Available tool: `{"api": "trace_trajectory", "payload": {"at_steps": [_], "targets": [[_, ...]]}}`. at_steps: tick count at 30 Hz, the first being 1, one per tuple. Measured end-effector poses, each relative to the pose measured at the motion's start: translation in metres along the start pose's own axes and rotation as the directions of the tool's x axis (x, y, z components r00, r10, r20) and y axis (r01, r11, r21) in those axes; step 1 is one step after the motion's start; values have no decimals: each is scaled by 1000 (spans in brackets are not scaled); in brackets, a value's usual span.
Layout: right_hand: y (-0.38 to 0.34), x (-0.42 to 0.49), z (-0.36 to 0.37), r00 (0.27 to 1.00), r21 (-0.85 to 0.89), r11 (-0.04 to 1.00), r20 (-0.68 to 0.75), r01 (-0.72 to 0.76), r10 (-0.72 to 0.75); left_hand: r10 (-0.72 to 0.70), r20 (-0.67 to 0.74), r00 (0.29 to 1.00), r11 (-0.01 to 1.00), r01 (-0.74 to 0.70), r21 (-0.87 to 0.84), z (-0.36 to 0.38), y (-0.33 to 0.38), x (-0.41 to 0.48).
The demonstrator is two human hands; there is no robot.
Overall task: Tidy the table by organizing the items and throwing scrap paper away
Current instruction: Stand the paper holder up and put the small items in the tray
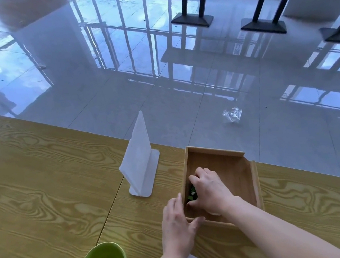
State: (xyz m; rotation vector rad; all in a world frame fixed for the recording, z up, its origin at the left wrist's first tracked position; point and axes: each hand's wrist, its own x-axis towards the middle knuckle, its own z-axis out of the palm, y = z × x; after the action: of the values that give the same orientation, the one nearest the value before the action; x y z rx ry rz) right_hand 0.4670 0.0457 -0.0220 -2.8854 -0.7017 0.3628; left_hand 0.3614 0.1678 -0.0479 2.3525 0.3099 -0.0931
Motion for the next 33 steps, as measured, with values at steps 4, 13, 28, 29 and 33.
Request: {"api": "trace_trajectory", "payload": {"at_steps": [4, 13, 28, 29, 33], "targets": [[-1, 9, -2, 997, 130, 991, -77, 13, -3, 20, 31, 999, 1000, -19, -7, -2, -2, 0], [16, -17, -5, 985, 426, 894, -30, -141, 170, 29, 51, 998, 1000, -29, 9, -4, -4, -2], [27, -50, 10, 987, 157, 978, -58, -137, 148, 20, 21, 1000, 1000, -21, 15, -4, -4, -3], [26, -47, 9, 984, 155, 976, -71, -151, 164, 18, 21, 1000, 1000, -18, 15, -4, -4, -3], [25, -31, 3, 972, 170, 963, -70, -209, 223, 14, 21, 1000, 1000, -14, 14, -3, -4, -3]]}}
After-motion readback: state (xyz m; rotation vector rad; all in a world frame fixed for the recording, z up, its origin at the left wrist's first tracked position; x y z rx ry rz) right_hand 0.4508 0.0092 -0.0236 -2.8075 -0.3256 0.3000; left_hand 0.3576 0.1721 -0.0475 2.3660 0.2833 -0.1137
